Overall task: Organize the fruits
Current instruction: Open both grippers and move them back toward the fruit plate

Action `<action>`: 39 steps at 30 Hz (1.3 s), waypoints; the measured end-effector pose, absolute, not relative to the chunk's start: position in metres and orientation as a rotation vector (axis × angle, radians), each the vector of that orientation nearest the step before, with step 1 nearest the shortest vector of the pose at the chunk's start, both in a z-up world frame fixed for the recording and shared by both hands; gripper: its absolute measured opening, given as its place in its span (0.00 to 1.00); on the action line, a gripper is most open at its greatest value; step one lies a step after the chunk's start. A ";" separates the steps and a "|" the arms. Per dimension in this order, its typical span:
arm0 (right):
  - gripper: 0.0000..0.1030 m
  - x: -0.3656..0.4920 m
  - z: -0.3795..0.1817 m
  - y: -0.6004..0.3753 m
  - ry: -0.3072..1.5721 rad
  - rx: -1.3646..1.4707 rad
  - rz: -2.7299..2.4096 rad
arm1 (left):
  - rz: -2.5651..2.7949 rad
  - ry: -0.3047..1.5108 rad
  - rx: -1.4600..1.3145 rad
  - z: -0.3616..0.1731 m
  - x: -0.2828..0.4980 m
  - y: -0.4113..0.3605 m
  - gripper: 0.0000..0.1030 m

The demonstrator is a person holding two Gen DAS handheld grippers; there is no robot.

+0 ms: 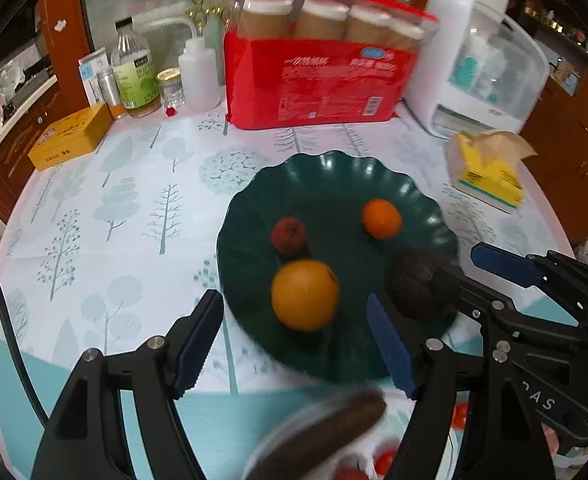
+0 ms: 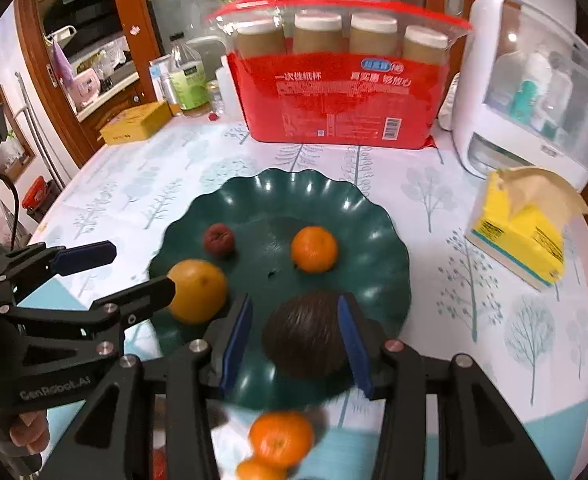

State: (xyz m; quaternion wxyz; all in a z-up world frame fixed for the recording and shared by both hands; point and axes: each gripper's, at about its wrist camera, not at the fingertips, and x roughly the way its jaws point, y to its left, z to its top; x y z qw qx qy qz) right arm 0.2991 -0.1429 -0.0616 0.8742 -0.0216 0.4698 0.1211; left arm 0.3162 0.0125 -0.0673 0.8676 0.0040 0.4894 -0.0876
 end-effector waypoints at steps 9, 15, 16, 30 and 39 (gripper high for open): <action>0.44 0.214 -0.028 -0.146 0.936 -0.048 0.246 | -0.212 0.967 0.038 -0.044 0.230 0.013 0.78; 0.45 0.166 -0.019 -0.147 0.918 -0.009 0.282 | -0.204 0.938 0.068 -0.038 0.179 0.011 0.78; 0.45 0.161 -0.019 -0.147 0.916 -0.006 0.286 | -0.202 0.929 0.073 -0.036 0.170 0.011 0.78; 0.49 0.099 -0.026 -0.156 0.954 -0.037 0.309 | -0.221 0.870 0.020 -0.022 0.107 0.009 0.82; 0.51 0.094 -0.015 -0.160 0.912 -0.061 0.300 | -0.187 0.817 0.049 -0.018 0.092 0.009 0.85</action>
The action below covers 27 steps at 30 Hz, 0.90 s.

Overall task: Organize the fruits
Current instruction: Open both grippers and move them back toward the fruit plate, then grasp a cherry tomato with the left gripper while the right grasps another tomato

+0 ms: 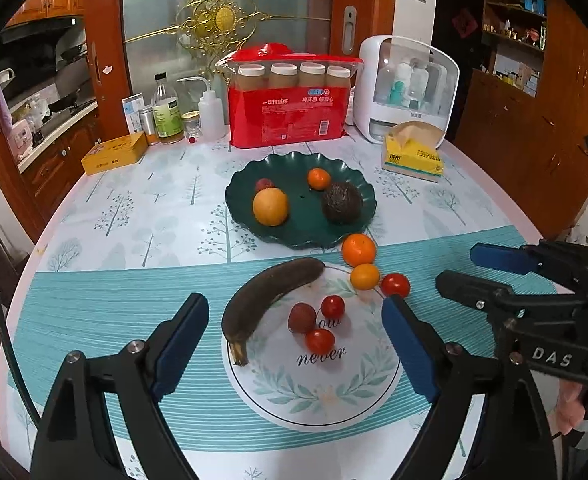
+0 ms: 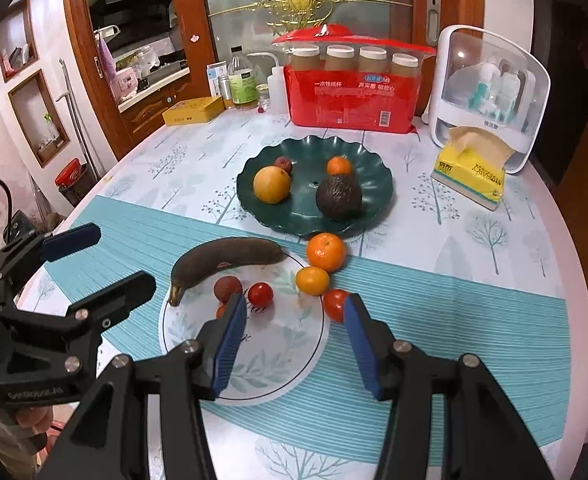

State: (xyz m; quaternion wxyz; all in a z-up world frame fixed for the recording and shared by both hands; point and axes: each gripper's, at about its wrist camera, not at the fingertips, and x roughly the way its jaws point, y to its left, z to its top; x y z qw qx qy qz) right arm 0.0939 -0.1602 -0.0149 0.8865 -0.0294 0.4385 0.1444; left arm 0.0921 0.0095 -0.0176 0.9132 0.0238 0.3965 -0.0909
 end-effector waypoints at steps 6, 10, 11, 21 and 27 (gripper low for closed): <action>0.61 0.088 -0.027 -0.171 0.892 -0.027 0.297 | -0.150 0.822 0.084 -0.036 0.091 0.009 0.85; 0.64 0.085 -0.042 -0.176 0.887 -0.012 0.297 | -0.127 0.832 0.114 -0.052 0.091 0.008 0.85; 0.64 0.085 -0.046 -0.176 0.888 -0.013 0.294 | -0.123 0.834 0.119 -0.056 0.090 0.008 0.85; 0.64 0.090 -0.083 -0.174 0.885 -0.035 0.264 | -0.143 0.885 0.076 -0.096 0.099 0.005 0.85; 0.64 0.105 -0.102 -0.181 0.904 -0.033 0.234 | -0.161 0.938 0.073 -0.117 0.112 -0.010 0.79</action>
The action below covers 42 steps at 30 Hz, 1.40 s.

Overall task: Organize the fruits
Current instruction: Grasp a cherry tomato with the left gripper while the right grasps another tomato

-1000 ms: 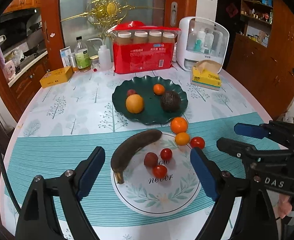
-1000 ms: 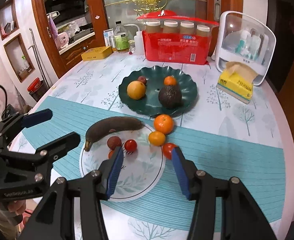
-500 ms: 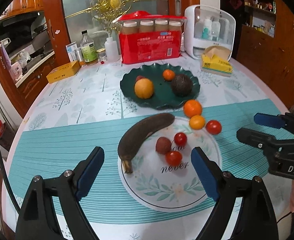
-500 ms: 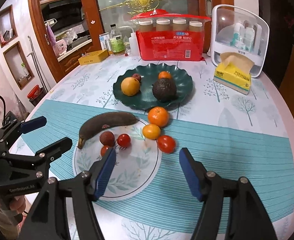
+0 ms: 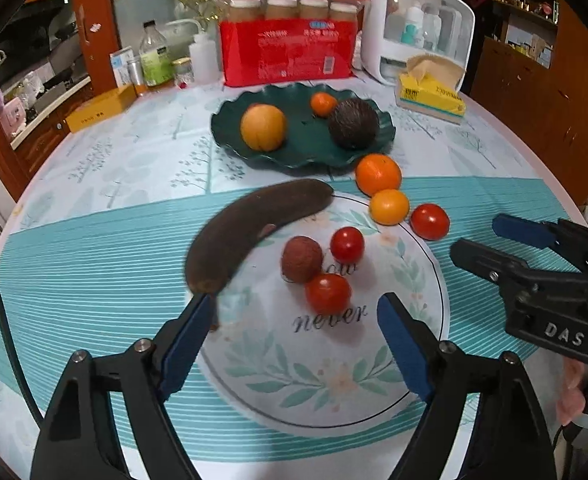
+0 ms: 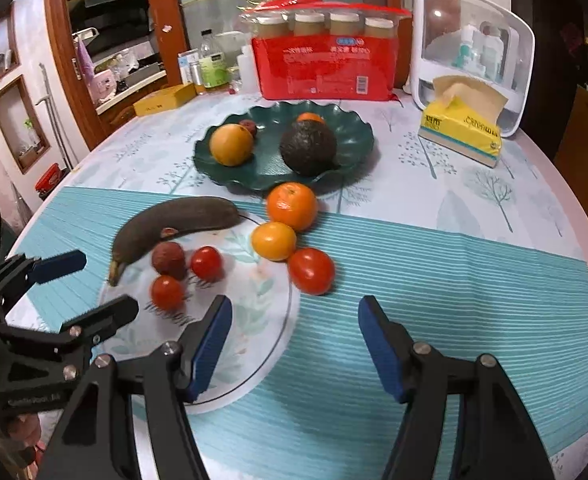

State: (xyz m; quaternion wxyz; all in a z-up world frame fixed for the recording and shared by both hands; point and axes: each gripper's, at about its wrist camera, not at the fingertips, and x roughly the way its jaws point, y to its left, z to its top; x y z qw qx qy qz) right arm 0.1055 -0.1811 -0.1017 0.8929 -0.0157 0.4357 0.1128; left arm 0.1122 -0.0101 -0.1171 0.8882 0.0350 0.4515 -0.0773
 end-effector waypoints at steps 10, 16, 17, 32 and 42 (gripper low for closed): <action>0.64 0.141 -0.132 -0.186 0.946 -0.046 0.227 | -0.144 1.016 0.037 -0.145 0.134 -0.026 0.62; 0.63 0.149 -0.142 -0.187 0.951 -0.036 0.215 | -0.112 1.030 0.022 -0.153 0.142 -0.027 0.56; 0.62 0.151 -0.142 -0.188 0.945 -0.031 0.210 | -0.108 1.028 0.021 -0.153 0.143 -0.028 0.55; 0.31 0.150 -0.142 -0.183 0.918 -0.055 0.223 | -0.124 0.972 0.099 -0.151 0.128 -0.043 0.26; 0.30 0.122 -0.128 -0.187 0.976 -0.013 0.243 | -0.126 0.932 0.072 -0.125 0.097 -0.027 0.26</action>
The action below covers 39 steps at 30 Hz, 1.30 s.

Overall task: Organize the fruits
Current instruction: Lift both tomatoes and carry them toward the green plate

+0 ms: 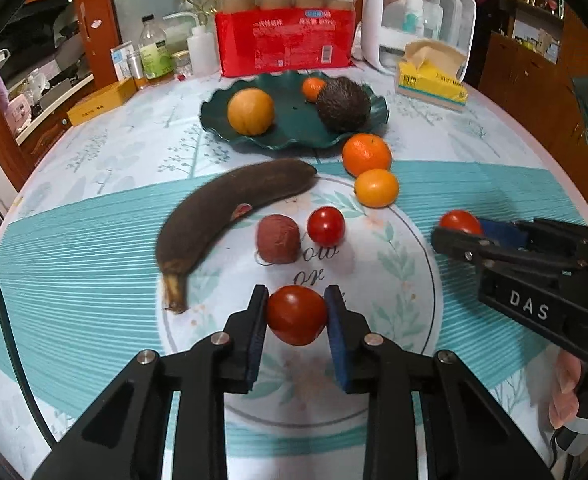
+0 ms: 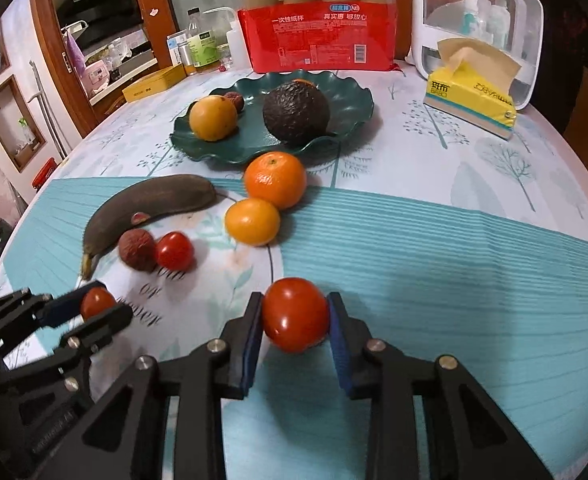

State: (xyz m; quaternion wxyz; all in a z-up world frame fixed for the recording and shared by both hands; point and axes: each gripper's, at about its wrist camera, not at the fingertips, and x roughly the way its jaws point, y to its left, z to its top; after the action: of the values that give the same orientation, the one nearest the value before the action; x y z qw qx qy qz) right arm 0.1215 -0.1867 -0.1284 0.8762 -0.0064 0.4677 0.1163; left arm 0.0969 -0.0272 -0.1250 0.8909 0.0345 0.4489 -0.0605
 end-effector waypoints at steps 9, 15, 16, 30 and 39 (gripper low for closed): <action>0.30 0.093 -0.095 -0.172 0.950 -0.034 0.280 | -0.129 0.868 -0.012 -0.081 0.085 0.002 0.26; 0.30 0.097 -0.057 -0.167 0.910 -0.019 0.314 | -0.137 0.825 -0.051 -0.044 0.100 0.019 0.26; 0.30 0.100 -0.052 -0.166 0.909 -0.016 0.322 | -0.146 0.818 -0.059 -0.035 0.105 0.021 0.26; 0.30 0.193 0.041 -0.166 0.892 -0.062 0.318 | -0.158 0.842 -0.009 0.040 0.200 0.026 0.26; 0.30 0.289 0.050 -0.164 0.944 -0.021 0.266 | -0.140 0.958 -0.032 0.018 0.294 0.025 0.26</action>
State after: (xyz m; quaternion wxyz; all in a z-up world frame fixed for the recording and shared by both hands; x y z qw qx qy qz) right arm 0.2891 -0.1639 0.0499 0.8822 -0.0100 0.4532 0.1275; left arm 0.2944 0.0251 0.0181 0.8851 -0.0152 0.4603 -0.0672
